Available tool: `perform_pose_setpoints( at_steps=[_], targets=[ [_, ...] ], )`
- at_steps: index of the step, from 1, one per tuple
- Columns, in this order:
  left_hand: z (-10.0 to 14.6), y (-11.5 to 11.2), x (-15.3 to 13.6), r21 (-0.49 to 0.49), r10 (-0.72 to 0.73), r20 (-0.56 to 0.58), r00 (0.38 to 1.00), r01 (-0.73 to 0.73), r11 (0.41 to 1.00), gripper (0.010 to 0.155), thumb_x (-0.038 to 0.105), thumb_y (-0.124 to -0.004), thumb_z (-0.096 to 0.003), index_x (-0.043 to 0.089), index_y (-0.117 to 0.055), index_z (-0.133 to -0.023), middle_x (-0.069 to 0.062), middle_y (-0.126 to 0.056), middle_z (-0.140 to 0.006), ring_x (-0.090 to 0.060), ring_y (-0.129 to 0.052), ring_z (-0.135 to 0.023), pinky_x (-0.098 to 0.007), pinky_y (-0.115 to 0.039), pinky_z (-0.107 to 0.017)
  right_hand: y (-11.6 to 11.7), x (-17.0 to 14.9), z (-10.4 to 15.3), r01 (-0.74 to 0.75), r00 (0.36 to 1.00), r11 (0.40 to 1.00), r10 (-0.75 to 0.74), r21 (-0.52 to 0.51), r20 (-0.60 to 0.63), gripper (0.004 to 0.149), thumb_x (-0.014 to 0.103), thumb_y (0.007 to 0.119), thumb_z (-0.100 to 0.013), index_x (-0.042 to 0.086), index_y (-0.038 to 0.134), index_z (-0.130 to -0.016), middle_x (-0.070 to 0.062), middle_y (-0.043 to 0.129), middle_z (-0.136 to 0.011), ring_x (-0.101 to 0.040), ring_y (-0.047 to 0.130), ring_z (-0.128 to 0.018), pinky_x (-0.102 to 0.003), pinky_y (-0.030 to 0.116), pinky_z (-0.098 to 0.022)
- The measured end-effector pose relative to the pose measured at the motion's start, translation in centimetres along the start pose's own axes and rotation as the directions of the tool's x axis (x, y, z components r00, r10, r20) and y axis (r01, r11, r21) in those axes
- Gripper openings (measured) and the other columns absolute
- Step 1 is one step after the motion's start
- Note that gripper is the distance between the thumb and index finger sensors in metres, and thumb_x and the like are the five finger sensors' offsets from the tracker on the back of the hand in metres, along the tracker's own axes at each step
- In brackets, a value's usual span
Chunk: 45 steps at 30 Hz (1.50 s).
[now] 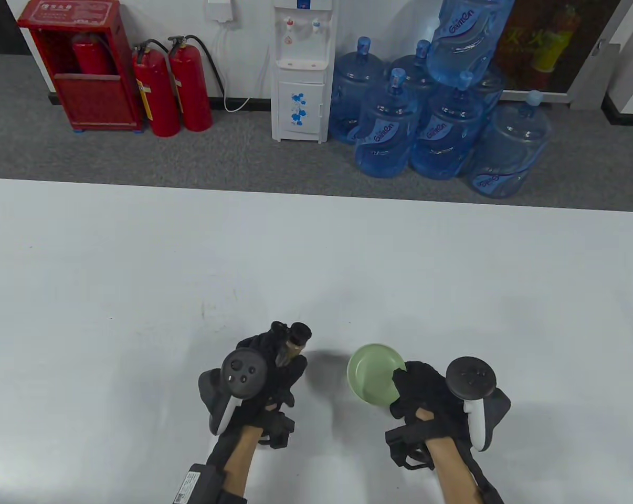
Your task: Hold seasoning dish and receive white sesame seeds shaken from seasoning bottle
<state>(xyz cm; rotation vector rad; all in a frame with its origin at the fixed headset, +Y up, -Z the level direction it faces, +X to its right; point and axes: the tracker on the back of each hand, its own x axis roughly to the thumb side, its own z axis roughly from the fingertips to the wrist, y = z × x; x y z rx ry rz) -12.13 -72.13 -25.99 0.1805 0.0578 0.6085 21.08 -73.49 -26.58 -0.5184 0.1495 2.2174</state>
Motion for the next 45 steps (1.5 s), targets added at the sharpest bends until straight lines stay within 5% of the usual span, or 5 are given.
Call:
perform_pose_setpoints(
  at_steps=[8,13,20,41,45],
  targets=[
    [2.9,1.2,3.6,0.162,-0.285,0.217,0.934,0.253,0.954,0.065,0.053,-0.099,-0.0376,0.048,-0.071,-0.096,0.011,-0.075,-0.1,-0.026,-0.087,-0.093,-0.057,-0.067,-0.075,1.4,0.5,0.9,-0.05,0.998,0.998,0.048,0.045,0.041,0.041,0.049,0.091,-0.044,0.024,0.09,-0.076,0.002,0.103,-0.056,-0.006,0.114,-0.026,-0.025,0.098,-0.019],
    [4.9,0.0,6.7,0.411,-0.708,0.338,0.62,0.58,0.703,0.064,0.053,-0.1,-0.0359,0.052,-0.071,-0.093,0.016,-0.073,-0.101,-0.02,-0.082,-0.097,-0.048,-0.072,-0.075,2.3,0.7,0.9,-0.047,0.998,0.995,0.044,0.089,0.034,0.041,0.048,0.091,-0.044,0.024,0.09,-0.077,0.001,0.103,-0.056,-0.006,0.114,-0.026,-0.026,0.098,-0.019],
    [5.5,-0.7,7.8,0.498,-0.761,0.387,0.52,0.577,0.647,0.065,0.048,-0.104,-0.0342,0.052,-0.073,-0.091,0.018,-0.073,-0.1,-0.017,-0.082,-0.098,-0.039,-0.076,-0.075,3.1,0.9,0.9,-0.084,0.996,0.99,0.081,0.114,0.039,0.041,0.048,0.091,-0.044,0.023,0.091,-0.076,0.001,0.103,-0.055,-0.007,0.114,-0.025,-0.026,0.098,-0.019],
    [6.5,-1.8,9.0,0.533,-0.805,0.42,0.419,0.604,0.593,0.064,0.038,-0.108,-0.0327,0.055,-0.077,-0.086,0.026,-0.086,-0.09,-0.011,-0.087,-0.094,-0.037,-0.077,-0.075,3.6,0.7,1.2,-0.132,0.991,0.981,0.128,0.144,0.041,0.041,0.046,0.092,-0.044,0.021,0.091,-0.076,-0.001,0.103,-0.054,-0.008,0.114,-0.024,-0.027,0.098,-0.017],
    [6.5,-0.4,9.2,0.547,-0.754,0.383,0.534,0.526,0.651,0.064,0.038,-0.108,-0.0325,0.052,-0.079,-0.087,0.024,-0.086,-0.093,-0.013,-0.089,-0.094,-0.039,-0.078,-0.073,3.4,0.8,1.2,-0.131,0.991,0.981,0.125,0.14,0.048,0.041,0.046,0.092,-0.044,0.021,0.091,-0.076,-0.001,0.103,-0.054,-0.008,0.114,-0.024,-0.027,0.098,-0.017]
  ],
)
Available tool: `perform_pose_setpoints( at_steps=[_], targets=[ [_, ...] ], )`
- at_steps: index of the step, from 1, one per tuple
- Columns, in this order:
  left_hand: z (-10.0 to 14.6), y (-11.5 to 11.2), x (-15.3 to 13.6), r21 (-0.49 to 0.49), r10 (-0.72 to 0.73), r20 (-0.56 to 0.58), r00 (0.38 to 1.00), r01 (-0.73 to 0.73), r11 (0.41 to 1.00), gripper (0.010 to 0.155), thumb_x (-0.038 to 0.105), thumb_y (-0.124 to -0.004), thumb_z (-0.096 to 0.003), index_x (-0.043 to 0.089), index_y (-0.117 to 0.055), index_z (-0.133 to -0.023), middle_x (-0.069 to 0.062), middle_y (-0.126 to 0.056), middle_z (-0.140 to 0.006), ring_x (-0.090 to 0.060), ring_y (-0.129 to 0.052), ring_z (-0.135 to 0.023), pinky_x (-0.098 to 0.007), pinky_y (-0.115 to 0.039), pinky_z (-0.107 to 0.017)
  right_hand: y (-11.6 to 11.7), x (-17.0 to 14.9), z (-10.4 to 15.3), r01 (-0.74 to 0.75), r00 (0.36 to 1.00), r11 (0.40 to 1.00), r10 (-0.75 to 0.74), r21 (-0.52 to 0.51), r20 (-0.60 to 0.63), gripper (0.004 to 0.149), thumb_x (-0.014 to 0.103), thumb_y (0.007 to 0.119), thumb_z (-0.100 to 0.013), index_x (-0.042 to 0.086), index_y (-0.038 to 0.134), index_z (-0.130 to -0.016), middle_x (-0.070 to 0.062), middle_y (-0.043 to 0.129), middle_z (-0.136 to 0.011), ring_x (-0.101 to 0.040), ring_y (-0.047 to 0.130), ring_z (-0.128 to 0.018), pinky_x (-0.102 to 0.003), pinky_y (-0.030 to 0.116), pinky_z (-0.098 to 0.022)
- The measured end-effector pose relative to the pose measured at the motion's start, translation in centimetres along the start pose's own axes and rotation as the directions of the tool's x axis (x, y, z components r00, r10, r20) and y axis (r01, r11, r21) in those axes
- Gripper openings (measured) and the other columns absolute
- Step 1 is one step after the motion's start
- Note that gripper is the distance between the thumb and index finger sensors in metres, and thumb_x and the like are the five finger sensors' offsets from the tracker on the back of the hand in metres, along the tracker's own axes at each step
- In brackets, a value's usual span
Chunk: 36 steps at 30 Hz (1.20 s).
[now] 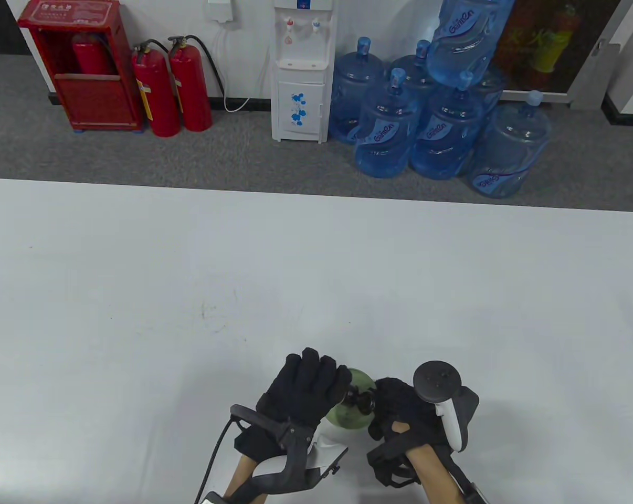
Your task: Hold seasoning dish and receive white sesame seeds shaken from seasoning bottle
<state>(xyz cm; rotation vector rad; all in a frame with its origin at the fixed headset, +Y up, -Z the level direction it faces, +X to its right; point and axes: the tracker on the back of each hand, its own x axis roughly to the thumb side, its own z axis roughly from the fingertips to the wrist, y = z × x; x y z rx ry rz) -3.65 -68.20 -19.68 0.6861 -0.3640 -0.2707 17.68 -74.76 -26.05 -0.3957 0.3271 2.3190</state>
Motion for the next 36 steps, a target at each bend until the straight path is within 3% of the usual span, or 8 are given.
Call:
perform_pose_setpoints(
  at_steps=[13,16,19,23,26,30,32,36],
  targets=[
    [0.5,-1.1,0.6,-0.027,-0.14,0.046,0.989,0.141,0.99,0.064,0.032,-0.111,-0.0317,0.057,-0.082,-0.083,0.028,-0.084,-0.094,-0.015,-0.082,-0.1,-0.047,-0.072,-0.074,0.2,0.2,0.1,0.008,1.0,1.0,-0.008,0.003,0.007,0.041,0.046,0.092,-0.044,0.021,0.092,-0.076,0.0,0.104,-0.053,-0.008,0.114,-0.023,-0.026,0.098,-0.017],
    [0.4,1.3,-0.8,0.159,-0.015,-0.064,0.998,0.025,0.987,0.063,0.032,-0.11,-0.0331,0.057,-0.081,-0.084,0.026,-0.082,-0.095,-0.016,-0.079,-0.101,-0.047,-0.07,-0.074,0.3,0.2,0.1,0.014,1.0,1.0,-0.014,0.016,0.003,0.041,0.046,0.092,-0.044,0.021,0.092,-0.076,-0.001,0.104,-0.053,-0.008,0.114,-0.023,-0.027,0.098,-0.016],
    [0.4,-1.1,0.8,-0.036,-0.089,0.013,0.996,0.089,0.995,0.064,0.03,-0.111,-0.0329,0.056,-0.082,-0.083,0.026,-0.083,-0.095,-0.017,-0.078,-0.102,-0.05,-0.068,-0.076,0.2,0.4,0.1,0.004,1.0,1.0,-0.005,0.003,0.012,0.04,0.047,0.092,-0.044,0.022,0.092,-0.076,0.0,0.104,-0.053,-0.008,0.114,-0.023,-0.026,0.098,-0.017],
    [0.2,1.3,-0.3,0.169,0.012,-0.081,0.997,0.002,0.986,0.063,0.031,-0.11,-0.0341,0.057,-0.08,-0.084,0.026,-0.081,-0.096,-0.017,-0.077,-0.102,-0.048,-0.068,-0.075,0.3,0.3,0.1,0.007,1.0,1.0,-0.007,0.018,0.014,0.041,0.046,0.092,-0.044,0.021,0.092,-0.076,-0.001,0.104,-0.053,-0.008,0.114,-0.023,-0.026,0.098,-0.016],
    [0.5,-1.0,1.2,-0.016,-0.127,0.027,0.992,0.127,0.992,0.064,0.03,-0.111,-0.0329,0.058,-0.082,-0.083,0.027,-0.083,-0.095,-0.017,-0.078,-0.103,-0.05,-0.068,-0.076,0.3,0.3,0.1,0.004,1.0,1.0,-0.004,0.004,0.016,0.041,0.046,0.092,-0.044,0.021,0.092,-0.076,0.0,0.104,-0.053,-0.007,0.114,-0.022,-0.026,0.098,-0.016],
    [0.3,1.3,-0.2,0.181,0.054,-0.08,0.995,-0.039,0.983,0.063,0.028,-0.11,-0.0352,0.056,-0.08,-0.084,0.025,-0.08,-0.096,-0.019,-0.074,-0.103,-0.05,-0.064,-0.077,0.5,0.4,0.1,0.006,1.0,1.0,-0.006,0.02,0.02,0.041,0.046,0.092,-0.044,0.021,0.092,-0.076,0.0,0.104,-0.053,-0.008,0.114,-0.022,-0.026,0.098,-0.016],
    [0.4,-1.0,1.3,-0.022,-0.113,0.026,0.993,0.114,0.993,0.064,0.028,-0.111,-0.0337,0.056,-0.082,-0.083,0.026,-0.082,-0.096,-0.018,-0.077,-0.103,-0.051,-0.065,-0.077,0.5,0.4,0.1,-0.01,1.0,1.0,0.01,0.012,0.023,0.041,0.047,0.092,-0.044,0.022,0.092,-0.076,0.0,0.104,-0.053,-0.007,0.114,-0.022,-0.026,0.098,-0.016],
    [0.3,1.6,-0.1,0.192,0.027,-0.082,0.996,-0.011,0.981,0.064,0.03,-0.11,-0.0342,0.058,-0.08,-0.083,0.026,-0.081,-0.096,-0.017,-0.076,-0.103,-0.048,-0.067,-0.076,0.6,0.3,0.1,0.0,1.0,1.0,0.0,0.026,0.022,0.041,0.046,0.092,-0.044,0.021,0.092,-0.076,0.0,0.104,-0.053,-0.008,0.114,-0.022,-0.026,0.098,-0.016]
  ],
)
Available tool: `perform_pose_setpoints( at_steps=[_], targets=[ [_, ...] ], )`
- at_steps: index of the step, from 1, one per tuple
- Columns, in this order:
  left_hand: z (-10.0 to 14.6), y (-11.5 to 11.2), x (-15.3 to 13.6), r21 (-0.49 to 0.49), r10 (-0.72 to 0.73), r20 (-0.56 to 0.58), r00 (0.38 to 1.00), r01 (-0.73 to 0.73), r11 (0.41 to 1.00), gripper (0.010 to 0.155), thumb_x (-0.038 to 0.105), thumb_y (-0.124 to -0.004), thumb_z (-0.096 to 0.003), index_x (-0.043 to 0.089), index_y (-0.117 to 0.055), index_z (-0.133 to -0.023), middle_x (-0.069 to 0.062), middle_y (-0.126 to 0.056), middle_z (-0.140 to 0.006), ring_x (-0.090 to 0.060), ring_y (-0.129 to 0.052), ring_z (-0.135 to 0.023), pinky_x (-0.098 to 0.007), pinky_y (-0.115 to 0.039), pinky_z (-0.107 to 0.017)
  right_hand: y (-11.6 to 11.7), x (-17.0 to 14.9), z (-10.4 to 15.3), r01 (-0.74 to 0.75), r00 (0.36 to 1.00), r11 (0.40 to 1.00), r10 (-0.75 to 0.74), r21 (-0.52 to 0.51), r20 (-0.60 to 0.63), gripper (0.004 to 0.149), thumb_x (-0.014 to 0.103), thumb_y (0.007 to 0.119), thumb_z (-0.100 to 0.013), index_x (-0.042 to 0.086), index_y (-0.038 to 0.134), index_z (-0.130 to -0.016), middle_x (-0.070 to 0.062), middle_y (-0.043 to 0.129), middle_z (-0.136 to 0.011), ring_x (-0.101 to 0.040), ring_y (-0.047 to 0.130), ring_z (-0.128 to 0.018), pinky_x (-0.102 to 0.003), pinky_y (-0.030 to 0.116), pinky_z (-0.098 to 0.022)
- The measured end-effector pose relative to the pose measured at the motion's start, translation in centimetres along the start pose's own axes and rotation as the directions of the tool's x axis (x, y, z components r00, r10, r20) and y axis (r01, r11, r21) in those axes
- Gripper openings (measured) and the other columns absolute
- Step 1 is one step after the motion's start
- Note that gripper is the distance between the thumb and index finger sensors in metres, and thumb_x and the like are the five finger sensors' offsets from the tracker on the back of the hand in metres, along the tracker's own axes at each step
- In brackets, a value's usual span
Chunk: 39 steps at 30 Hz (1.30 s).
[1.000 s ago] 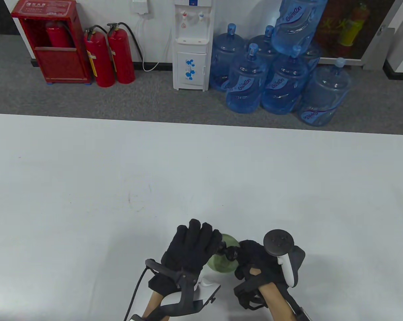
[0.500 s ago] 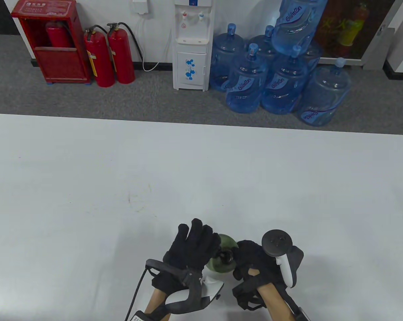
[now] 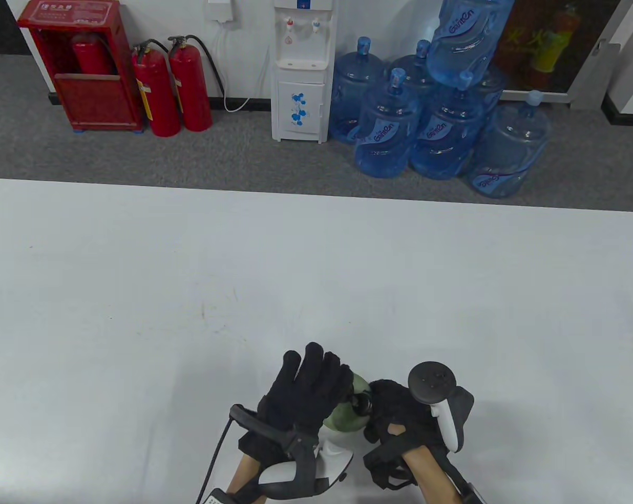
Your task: Hold seasoning dish and receive white sesame seeds shaken from seasoning bottle
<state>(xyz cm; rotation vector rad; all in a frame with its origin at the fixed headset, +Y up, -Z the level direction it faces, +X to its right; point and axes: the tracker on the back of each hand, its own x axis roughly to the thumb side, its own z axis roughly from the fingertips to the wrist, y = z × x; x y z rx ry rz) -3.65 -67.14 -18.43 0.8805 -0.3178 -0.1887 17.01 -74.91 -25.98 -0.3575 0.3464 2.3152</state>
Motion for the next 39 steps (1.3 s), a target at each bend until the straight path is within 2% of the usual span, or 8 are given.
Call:
perform_pose_setpoints(
  at_steps=[9,13,16,19,22,26,35,39],
  targets=[
    [0.6,-2.4,0.8,-0.194,-0.035,0.082,0.996,0.051,0.98,0.063,0.028,-0.111,-0.0342,0.056,-0.082,-0.083,0.026,-0.082,-0.096,-0.018,-0.077,-0.103,-0.052,-0.064,-0.078,0.0,0.0,-0.1,-0.011,1.0,1.0,0.011,-0.015,0.003,0.041,0.047,0.092,-0.044,0.022,0.092,-0.076,0.0,0.104,-0.053,-0.007,0.114,-0.023,-0.026,0.098,-0.016],
    [0.0,0.1,-0.4,0.014,0.039,-0.015,0.999,-0.039,0.999,0.063,0.03,-0.11,-0.0351,0.057,-0.08,-0.084,0.027,-0.08,-0.096,-0.017,-0.076,-0.103,-0.05,-0.065,-0.077,0.1,0.1,-0.1,-0.007,1.0,1.0,0.007,0.003,0.005,0.041,0.046,0.092,-0.044,0.021,0.092,-0.076,0.0,0.104,-0.053,-0.008,0.114,-0.023,-0.026,0.098,-0.016],
    [0.9,-2.8,1.0,-0.209,-0.1,0.12,0.988,0.124,0.97,0.064,0.031,-0.111,-0.0332,0.058,-0.082,-0.082,0.028,-0.083,-0.095,-0.016,-0.079,-0.103,-0.051,-0.066,-0.078,0.2,0.1,-0.2,-0.018,1.0,1.0,0.018,-0.007,0.007,0.041,0.047,0.092,-0.044,0.022,0.092,-0.076,0.0,0.104,-0.053,-0.007,0.114,-0.023,-0.026,0.098,-0.016],
    [0.1,-0.3,-0.2,-0.004,-0.026,0.012,1.0,0.026,1.0,0.064,0.032,-0.11,-0.0342,0.058,-0.08,-0.083,0.028,-0.081,-0.095,-0.016,-0.078,-0.102,-0.049,-0.067,-0.077,0.3,0.0,-0.1,-0.015,1.0,1.0,0.015,0.01,0.006,0.041,0.046,0.092,-0.044,0.021,0.092,-0.076,0.0,0.104,-0.053,-0.008,0.114,-0.022,-0.026,0.098,-0.016],
    [0.7,-2.8,0.9,-0.226,-0.082,0.097,0.992,0.103,0.969,0.063,0.029,-0.111,-0.0338,0.057,-0.082,-0.083,0.027,-0.082,-0.095,-0.017,-0.078,-0.103,-0.052,-0.064,-0.078,0.2,0.1,-0.1,-0.023,1.0,1.0,0.023,-0.004,0.011,0.041,0.047,0.092,-0.044,0.022,0.092,-0.076,0.0,0.104,-0.053,-0.007,0.114,-0.022,-0.026,0.098,-0.016],
    [-0.1,0.3,-0.3,0.013,0.036,-0.006,0.999,-0.036,0.999,0.063,0.029,-0.11,-0.0345,0.057,-0.08,-0.083,0.027,-0.081,-0.095,-0.017,-0.076,-0.103,-0.05,-0.065,-0.078,0.2,0.1,-0.1,-0.012,1.0,1.0,0.012,0.006,0.012,0.041,0.046,0.092,-0.044,0.021,0.092,-0.076,0.0,0.104,-0.053,-0.008,0.114,-0.023,-0.026,0.098,-0.016],
    [0.5,-2.0,0.9,-0.203,-0.082,0.067,0.994,0.094,0.975,0.063,0.028,-0.111,-0.0335,0.056,-0.083,-0.083,0.026,-0.083,-0.095,-0.018,-0.078,-0.103,-0.053,-0.063,-0.079,0.2,0.2,-0.3,-0.03,0.999,1.0,0.03,-0.004,0.011,0.041,0.047,0.092,-0.044,0.021,0.092,-0.076,0.0,0.104,-0.053,-0.007,0.114,-0.023,-0.026,0.098,-0.016],
    [-0.2,0.7,0.1,0.044,0.058,-0.022,0.998,-0.057,0.997,0.064,0.029,-0.11,-0.0348,0.057,-0.08,-0.084,0.027,-0.081,-0.095,-0.017,-0.076,-0.103,-0.051,-0.063,-0.079,0.2,0.2,-0.3,-0.03,1.0,1.0,0.03,0.006,0.009,0.041,0.047,0.092,-0.044,0.021,0.092,-0.076,0.0,0.104,-0.053,-0.008,0.114,-0.023,-0.026,0.098,-0.016]
  ],
)
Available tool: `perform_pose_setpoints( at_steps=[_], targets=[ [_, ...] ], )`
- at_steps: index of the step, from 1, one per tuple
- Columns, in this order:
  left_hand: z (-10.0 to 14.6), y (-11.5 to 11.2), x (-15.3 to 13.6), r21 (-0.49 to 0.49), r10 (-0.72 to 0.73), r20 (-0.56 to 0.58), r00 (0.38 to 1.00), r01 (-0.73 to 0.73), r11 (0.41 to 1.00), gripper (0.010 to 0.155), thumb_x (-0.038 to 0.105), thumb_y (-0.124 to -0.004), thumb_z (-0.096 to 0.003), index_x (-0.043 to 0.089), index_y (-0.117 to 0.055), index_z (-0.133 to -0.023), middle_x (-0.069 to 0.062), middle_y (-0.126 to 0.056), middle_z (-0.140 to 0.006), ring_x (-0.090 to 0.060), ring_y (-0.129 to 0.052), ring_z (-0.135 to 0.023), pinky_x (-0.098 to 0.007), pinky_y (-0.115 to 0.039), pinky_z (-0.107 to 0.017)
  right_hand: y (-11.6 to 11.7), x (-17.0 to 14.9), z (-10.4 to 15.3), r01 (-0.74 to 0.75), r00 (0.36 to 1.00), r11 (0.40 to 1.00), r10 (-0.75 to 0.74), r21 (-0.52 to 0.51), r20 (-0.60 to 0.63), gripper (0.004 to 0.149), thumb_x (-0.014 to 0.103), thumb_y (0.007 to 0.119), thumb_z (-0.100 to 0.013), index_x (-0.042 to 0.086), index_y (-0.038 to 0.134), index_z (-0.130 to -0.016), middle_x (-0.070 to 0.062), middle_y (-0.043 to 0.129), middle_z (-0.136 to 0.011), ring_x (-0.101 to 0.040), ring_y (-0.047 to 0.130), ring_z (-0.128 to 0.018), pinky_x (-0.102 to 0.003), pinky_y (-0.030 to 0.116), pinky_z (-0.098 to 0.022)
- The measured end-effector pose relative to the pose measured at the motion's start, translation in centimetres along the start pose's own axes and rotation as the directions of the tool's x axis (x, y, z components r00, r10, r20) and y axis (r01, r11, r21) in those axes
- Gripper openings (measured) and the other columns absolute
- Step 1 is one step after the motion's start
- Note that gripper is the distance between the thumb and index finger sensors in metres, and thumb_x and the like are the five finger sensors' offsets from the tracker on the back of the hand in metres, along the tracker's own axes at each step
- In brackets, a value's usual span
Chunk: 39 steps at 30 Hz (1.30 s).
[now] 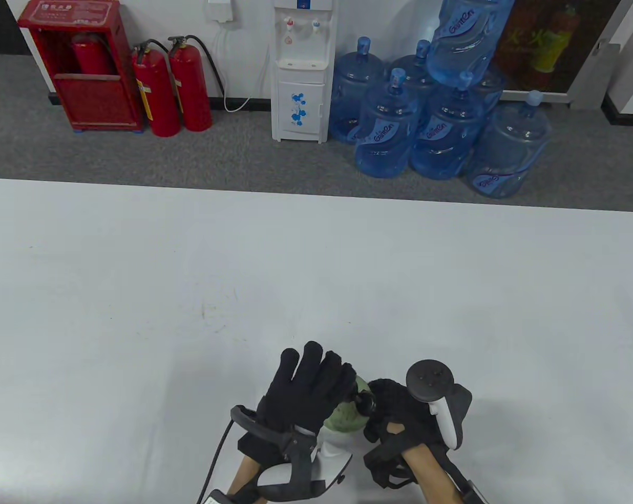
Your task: Hold seasoning dish and receive white sesame seeds shaken from seasoning bottle
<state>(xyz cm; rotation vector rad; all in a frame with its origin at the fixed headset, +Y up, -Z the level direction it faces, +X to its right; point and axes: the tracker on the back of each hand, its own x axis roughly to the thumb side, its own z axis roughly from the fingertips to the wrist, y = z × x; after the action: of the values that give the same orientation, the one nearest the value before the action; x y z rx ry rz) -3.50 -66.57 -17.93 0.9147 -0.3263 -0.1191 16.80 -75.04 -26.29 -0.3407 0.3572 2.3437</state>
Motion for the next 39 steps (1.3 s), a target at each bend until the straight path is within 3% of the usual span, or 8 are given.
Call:
perform_pose_setpoints(
  at_steps=[3,7,10,13,16,20,29,39],
  targets=[
    [0.9,-3.0,0.9,-0.229,-0.171,0.125,0.977,0.197,0.953,0.064,0.031,-0.111,-0.033,0.058,-0.082,-0.082,0.029,-0.083,-0.095,-0.016,-0.079,-0.103,-0.052,-0.063,-0.08,0.0,-0.1,0.0,0.005,1.0,1.0,-0.005,-0.007,-0.004,0.041,0.047,0.092,-0.044,0.021,0.092,-0.076,0.0,0.104,-0.053,-0.007,0.114,-0.022,-0.026,0.098,-0.016],
    [0.3,-0.4,-0.3,-0.021,0.01,-0.01,1.0,-0.01,1.0,0.063,0.028,-0.11,-0.0352,0.056,-0.08,-0.084,0.026,-0.08,-0.096,-0.018,-0.075,-0.103,-0.052,-0.062,-0.079,-0.1,0.1,0.1,0.014,1.0,1.0,-0.014,-0.009,0.005,0.041,0.047,0.092,-0.044,0.021,0.092,-0.076,0.0,0.104,-0.053,-0.008,0.114,-0.023,-0.026,0.098,-0.017],
    [1.3,-3.4,0.5,-0.256,-0.208,0.149,0.967,0.241,0.936,0.063,0.033,-0.111,-0.0325,0.059,-0.081,-0.082,0.03,-0.084,-0.094,-0.014,-0.081,-0.102,-0.052,-0.065,-0.079,0.1,-0.1,0.1,0.011,1.0,1.0,-0.011,-0.004,-0.003,0.041,0.047,0.092,-0.044,0.022,0.092,-0.076,0.0,0.104,-0.053,-0.008,0.114,-0.023,-0.026,0.098,-0.016],
    [0.4,-0.6,-0.4,-0.023,-0.077,0.005,0.997,0.077,0.997,0.063,0.032,-0.11,-0.034,0.058,-0.08,-0.083,0.028,-0.081,-0.095,-0.016,-0.078,-0.102,-0.05,-0.065,-0.078,0.0,0.1,0.2,0.009,1.0,1.0,-0.009,0.0,0.006,0.041,0.046,0.092,-0.044,0.021,0.092,-0.076,0.0,0.104,-0.053,-0.008,0.114,-0.022,-0.026,0.098,-0.016],
    [1.1,-3.5,0.5,-0.276,-0.147,0.11,0.983,0.173,0.946,0.064,0.031,-0.111,-0.0335,0.057,-0.082,-0.083,0.028,-0.083,-0.095,-0.017,-0.08,-0.102,-0.053,-0.062,-0.08,0.0,0.0,0.1,0.003,1.0,1.0,-0.003,-0.012,0.003,0.041,0.047,0.092,-0.044,0.021,0.092,-0.076,0.0,0.104,-0.053,-0.008,0.114,-0.023,-0.026,0.098,-0.016],
    [0.2,-0.6,-0.4,-0.033,0.025,-0.029,0.999,-0.026,0.999,0.063,0.03,-0.11,-0.0349,0.056,-0.08,-0.084,0.027,-0.081,-0.095,-0.017,-0.077,-0.103,-0.052,-0.063,-0.079,-0.2,0.0,0.0,0.008,1.0,1.0,-0.008,-0.012,0.006,0.041,0.046,0.092,-0.044,0.021,0.092,-0.076,0.0,0.104,-0.053,-0.008,0.114,-0.023,-0.026,0.098,-0.016],
    [1.0,-3.3,0.6,-0.274,-0.108,0.081,0.991,0.126,0.953,0.064,0.032,-0.111,-0.0333,0.057,-0.081,-0.084,0.028,-0.084,-0.095,-0.017,-0.081,-0.101,-0.054,-0.06,-0.081,-0.1,-0.2,-0.1,-0.003,1.0,1.0,0.003,-0.018,0.001,0.041,0.047,0.092,-0.044,0.021,0.092,-0.076,0.0,0.104,-0.053,-0.008,0.114,-0.023,-0.026,0.098,-0.017],
    [0.5,-0.7,-0.7,-0.052,-0.072,0.004,0.997,0.073,0.996,0.063,0.037,-0.11,-0.0338,0.059,-0.079,-0.085,0.03,-0.082,-0.095,-0.015,-0.082,-0.101,-0.052,-0.063,-0.08,0.0,-0.2,-0.1,0.004,1.0,1.0,-0.004,0.0,-0.002,0.041,0.046,0.092,-0.044,0.022,0.092,-0.076,0.0,0.104,-0.053,-0.008,0.114,-0.023,-0.026,0.098,-0.017]
  ],
)
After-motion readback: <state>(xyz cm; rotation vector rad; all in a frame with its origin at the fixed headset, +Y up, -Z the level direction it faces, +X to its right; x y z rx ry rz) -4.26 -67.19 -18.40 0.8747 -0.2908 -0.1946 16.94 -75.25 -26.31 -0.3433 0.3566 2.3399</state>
